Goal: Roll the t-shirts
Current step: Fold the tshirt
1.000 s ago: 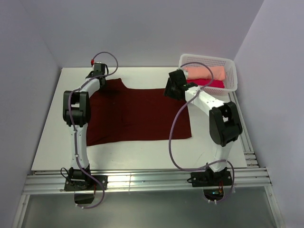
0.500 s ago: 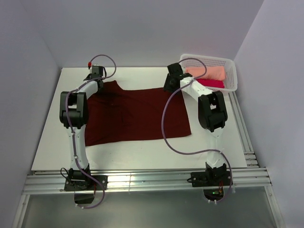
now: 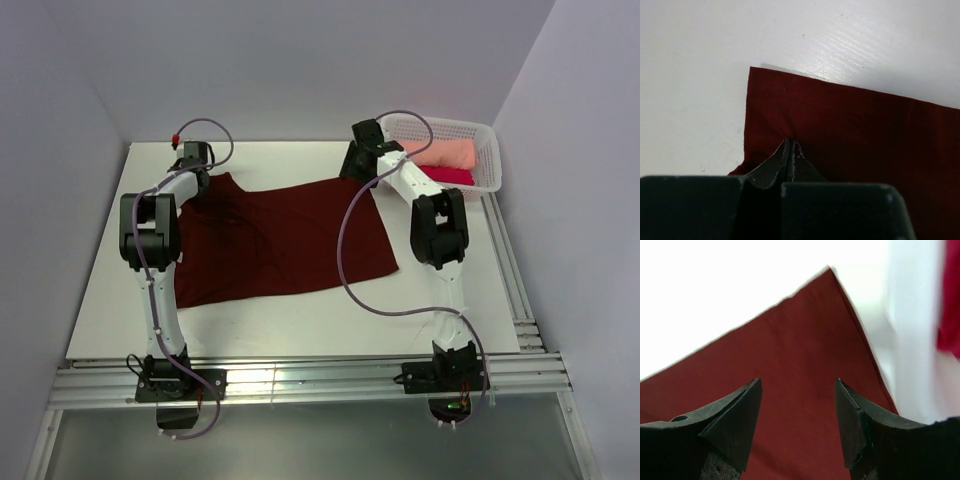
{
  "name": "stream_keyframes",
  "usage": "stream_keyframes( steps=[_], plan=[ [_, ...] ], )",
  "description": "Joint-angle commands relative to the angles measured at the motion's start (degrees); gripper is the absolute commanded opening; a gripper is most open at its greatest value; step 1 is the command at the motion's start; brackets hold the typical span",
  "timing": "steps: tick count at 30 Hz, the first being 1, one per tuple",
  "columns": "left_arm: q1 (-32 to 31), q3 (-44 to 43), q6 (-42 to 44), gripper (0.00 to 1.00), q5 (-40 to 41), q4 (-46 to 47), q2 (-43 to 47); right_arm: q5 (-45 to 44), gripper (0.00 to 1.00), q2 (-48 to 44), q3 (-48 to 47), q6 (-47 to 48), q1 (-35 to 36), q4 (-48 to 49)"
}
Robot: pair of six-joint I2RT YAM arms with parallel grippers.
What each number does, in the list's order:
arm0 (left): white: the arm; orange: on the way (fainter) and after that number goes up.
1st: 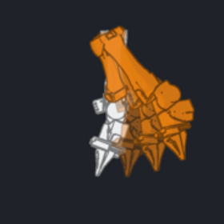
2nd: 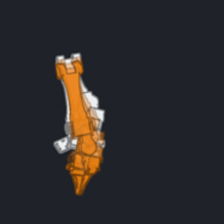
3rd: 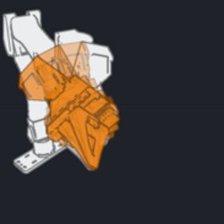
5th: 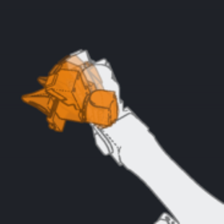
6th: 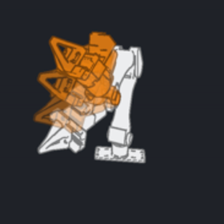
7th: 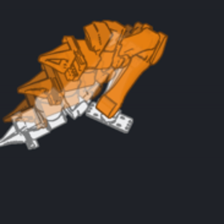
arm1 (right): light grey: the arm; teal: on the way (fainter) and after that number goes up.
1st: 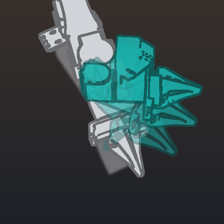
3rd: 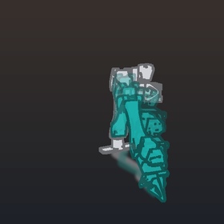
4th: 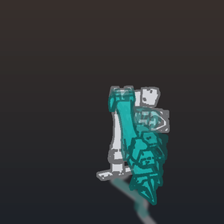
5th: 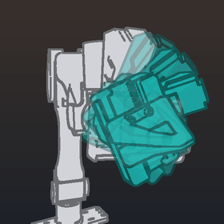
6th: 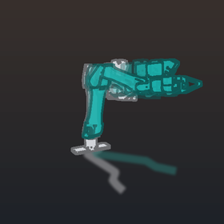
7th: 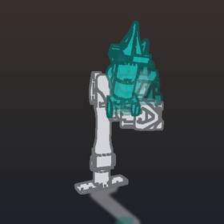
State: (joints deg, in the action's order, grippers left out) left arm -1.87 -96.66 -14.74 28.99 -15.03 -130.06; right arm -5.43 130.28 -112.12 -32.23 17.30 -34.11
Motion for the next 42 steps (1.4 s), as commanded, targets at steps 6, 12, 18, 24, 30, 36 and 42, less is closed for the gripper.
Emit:
stream_keyframes(
  steps=[6,12,18,24,30,36,42],
  plan=[
    [-0.1,0.0,-0.5,0.00,2.3,1.7,3.4,-1.3,0.67,10.5,-15.2,1.3,-0.6,-3.3],
    [-0.1,-0.6,-0.6,0.00,2.9,1.9,3.1,-2.4,0.66,13.4,-19.6,0.7,-1.6,-4.0],
    [-0.1,-0.6,-0.9,0.00,3.4,1.7,3.1,-4.5,0.66,18.2,-25.0,0.8,-2.0,-7.6],
    [-0.1,-0.7,-1.2,0.00,2.6,1.5,3.2,-5.1,0.52,18.5,-23.8,1.4,-2.1,-8.0],
    [-0.1,-0.9,-1.3,0.00,2.1,1.3,3.3,-2.9,0.40,19.7,-25.3,1.9,-2.0,-9.3],
    [-0.1,-0.5,-1.3,0.00,1.2,1.9,3.8,-2.3,0.22,19.0,-24.3,2.4,-1.9,-8.0],
    [-0.1,0.3,-0.9,0.00,-0.8,3.3,4.8,-2.0,0.01,17.4,-23.7,4.3,-1.7,-5.6]
  ],
)
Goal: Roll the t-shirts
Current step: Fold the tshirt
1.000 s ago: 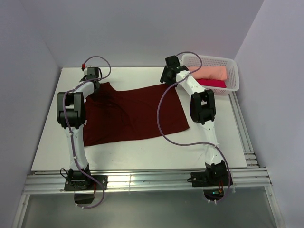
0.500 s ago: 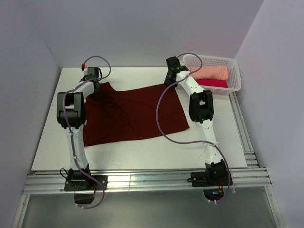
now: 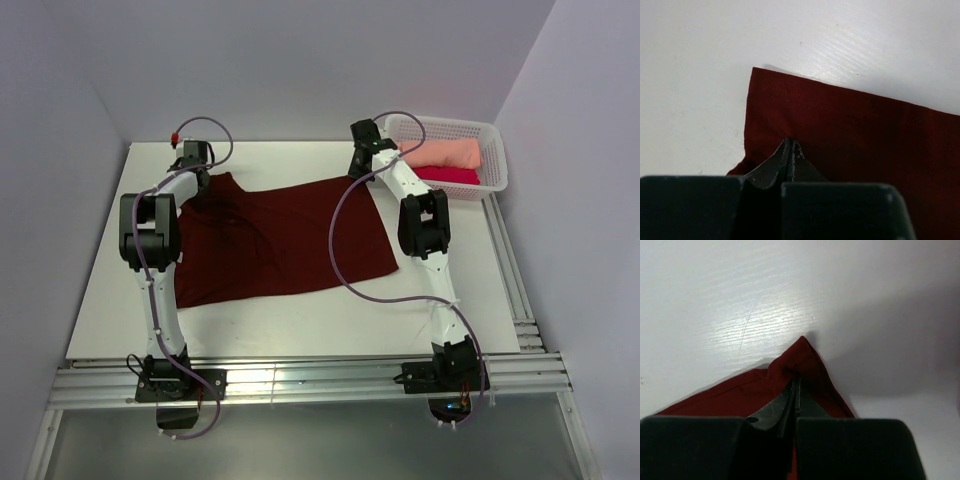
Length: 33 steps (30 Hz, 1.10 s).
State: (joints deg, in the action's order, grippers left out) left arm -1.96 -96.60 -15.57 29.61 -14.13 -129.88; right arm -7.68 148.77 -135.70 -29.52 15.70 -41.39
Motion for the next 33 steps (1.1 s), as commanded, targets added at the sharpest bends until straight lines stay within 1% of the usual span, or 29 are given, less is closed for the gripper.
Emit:
stream_keyframes(
  steps=[1,5,10,12,18,27,33],
  plan=[
    [-0.1,0.4,0.0,0.00,-2.5,3.6,4.9,0.2,0.00,-1.5,1.2,1.8,-0.1,2.3],
    [-0.6,0.7,0.9,0.00,-3.2,4.8,5.4,0.2,0.00,-5.2,6.5,2.4,-0.1,6.9],
    [-2.0,-1.4,0.9,0.00,-1.9,3.2,5.0,0.1,0.00,-9.4,11.1,2.8,-0.1,12.0],
    [-2.3,-1.5,0.5,0.00,-2.4,3.1,5.6,0.2,0.00,-10.9,12.2,2.8,-0.1,13.5],
    [-2.7,-0.3,-1.8,0.00,-3.9,3.1,8.5,0.1,0.00,-16.6,21.3,2.5,-0.1,20.2],
    [-2.7,-1.2,-2.9,0.00,-3.5,1.7,10.6,0.9,0.00,-20.5,25.8,2.5,0.0,22.4],
    [-2.7,0.7,-4.3,0.00,-4.6,2.1,12.3,0.7,0.00,-23.4,28.8,2.3,0.0,23.3]
  ],
)
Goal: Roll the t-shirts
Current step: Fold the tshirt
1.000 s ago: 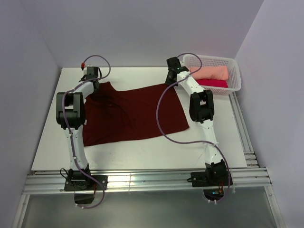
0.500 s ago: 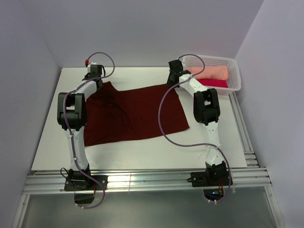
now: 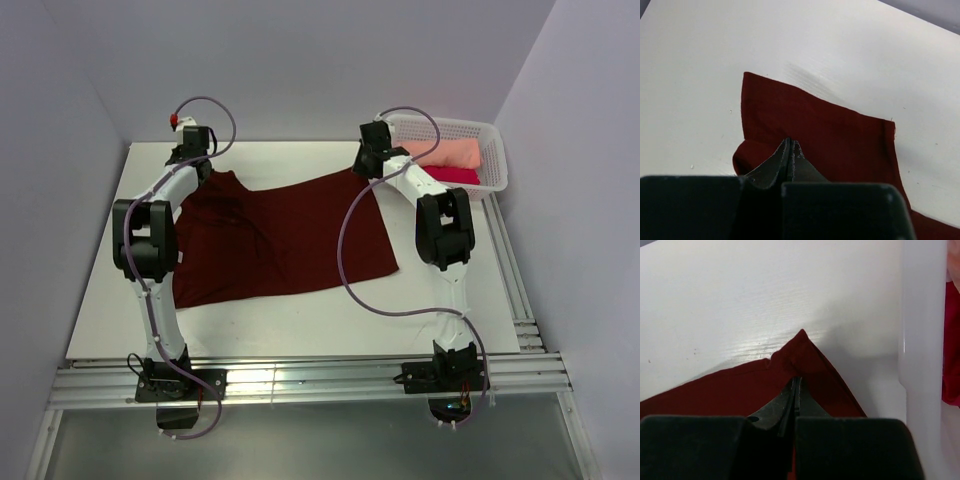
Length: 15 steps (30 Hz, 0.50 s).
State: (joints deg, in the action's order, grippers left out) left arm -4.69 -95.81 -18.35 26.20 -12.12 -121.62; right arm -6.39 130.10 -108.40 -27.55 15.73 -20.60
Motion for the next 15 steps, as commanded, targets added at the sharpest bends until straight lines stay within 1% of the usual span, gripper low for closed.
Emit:
stream_keyframes(
  steps=[1,7,10,15],
  plan=[
    [0.0,0.2,-1.9,0.00,-1.3,0.2,4.5,-0.6,0.00,-5.2,1.8,0.3,0.0,2.6],
    [-0.2,-1.7,-2.2,0.00,-3.2,-1.0,5.1,-1.3,0.00,-6.8,2.8,-0.5,0.1,1.7],
    [-0.9,-1.6,-1.8,0.00,-2.8,-1.0,6.1,-2.4,0.00,-7.2,3.8,-1.6,-0.1,1.3],
    [-1.6,-0.3,-2.0,0.00,-2.3,-0.9,8.7,-1.6,0.00,-8.3,6.6,-3.9,-0.9,1.9]
  ],
)
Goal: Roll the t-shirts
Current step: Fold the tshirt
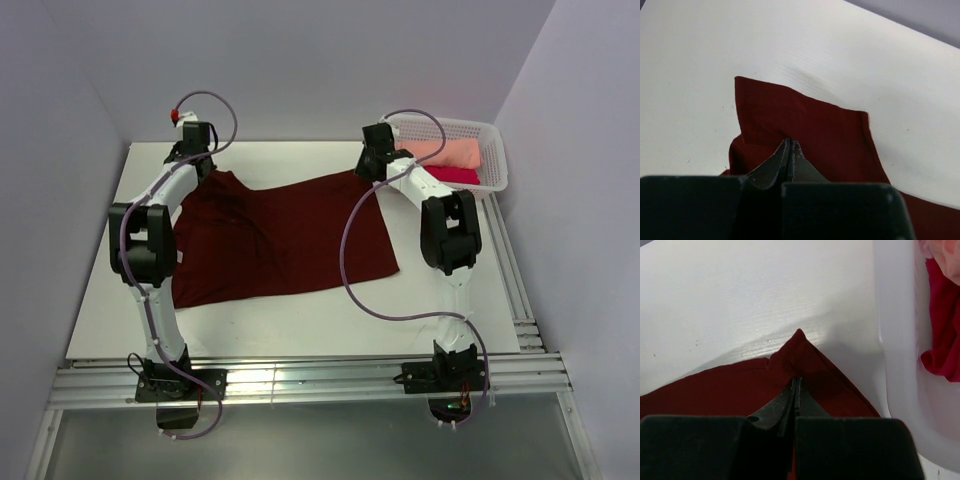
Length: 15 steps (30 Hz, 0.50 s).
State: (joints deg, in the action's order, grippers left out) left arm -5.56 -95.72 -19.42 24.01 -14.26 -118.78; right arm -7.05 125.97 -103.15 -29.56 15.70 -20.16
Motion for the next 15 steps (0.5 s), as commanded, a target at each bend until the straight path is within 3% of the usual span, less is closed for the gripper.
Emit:
stream_keyframes(
  steps=[1,15],
  plan=[
    [-0.6,0.0,-1.0,0.00,-0.1,1.2,6.6,-0.6,0.00,-4.4,1.6,-2.1,-1.0,1.5],
    [-1.0,3.9,-2.6,0.00,-0.3,1.9,12.1,0.5,0.00,-7.0,5.3,-4.2,-2.3,1.6]
  ],
)
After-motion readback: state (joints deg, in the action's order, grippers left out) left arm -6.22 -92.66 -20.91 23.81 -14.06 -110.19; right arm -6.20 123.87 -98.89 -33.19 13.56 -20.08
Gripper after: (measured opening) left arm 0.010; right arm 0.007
